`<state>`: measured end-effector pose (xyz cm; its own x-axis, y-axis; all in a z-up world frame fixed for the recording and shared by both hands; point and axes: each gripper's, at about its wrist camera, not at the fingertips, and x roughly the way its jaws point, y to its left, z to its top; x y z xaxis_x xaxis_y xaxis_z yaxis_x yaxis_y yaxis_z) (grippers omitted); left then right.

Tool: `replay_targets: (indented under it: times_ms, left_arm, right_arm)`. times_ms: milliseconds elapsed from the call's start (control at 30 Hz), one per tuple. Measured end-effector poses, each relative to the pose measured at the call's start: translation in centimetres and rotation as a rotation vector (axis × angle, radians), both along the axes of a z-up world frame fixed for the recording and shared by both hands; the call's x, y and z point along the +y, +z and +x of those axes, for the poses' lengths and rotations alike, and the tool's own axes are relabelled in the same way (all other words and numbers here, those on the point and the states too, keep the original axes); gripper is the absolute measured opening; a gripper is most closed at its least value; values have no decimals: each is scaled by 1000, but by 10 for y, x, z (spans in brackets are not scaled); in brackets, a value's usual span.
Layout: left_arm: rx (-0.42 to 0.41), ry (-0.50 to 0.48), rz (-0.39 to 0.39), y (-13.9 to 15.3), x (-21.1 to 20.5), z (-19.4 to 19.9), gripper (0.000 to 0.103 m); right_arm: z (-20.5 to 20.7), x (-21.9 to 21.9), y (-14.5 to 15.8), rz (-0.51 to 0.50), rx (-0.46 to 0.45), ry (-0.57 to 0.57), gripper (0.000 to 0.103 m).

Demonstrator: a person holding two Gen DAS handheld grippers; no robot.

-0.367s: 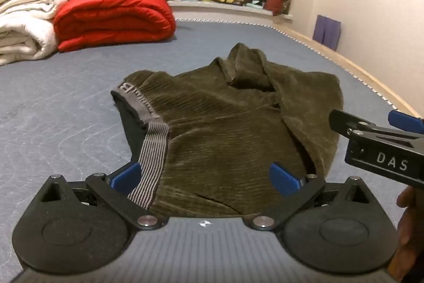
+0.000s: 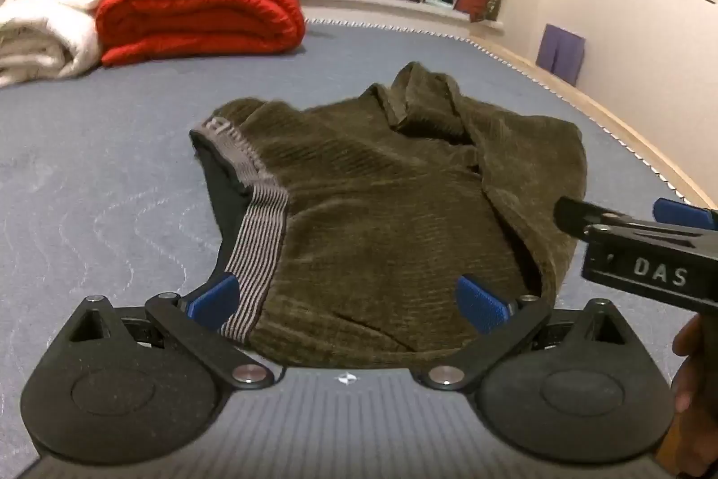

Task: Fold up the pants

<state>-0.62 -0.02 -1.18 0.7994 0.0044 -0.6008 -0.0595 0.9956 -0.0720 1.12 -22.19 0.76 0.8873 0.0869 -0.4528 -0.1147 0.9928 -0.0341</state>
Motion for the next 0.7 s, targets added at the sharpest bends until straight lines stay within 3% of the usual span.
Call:
replay_targets:
  times_ms: [100, 300, 700]
  left_arm:
    - [-6, 23, 45, -3, -3, 6, 103]
    - [11, -6, -24, -4, 1, 9, 103]
    - [10, -39, -47, -1, 4, 5, 103]
  right_arm:
    - [-1, 7, -1, 5, 31, -6, 102]
    - [5, 10, -7, 0, 65, -39, 102]
    - [2, 12, -9, 20, 81, -15, 102]
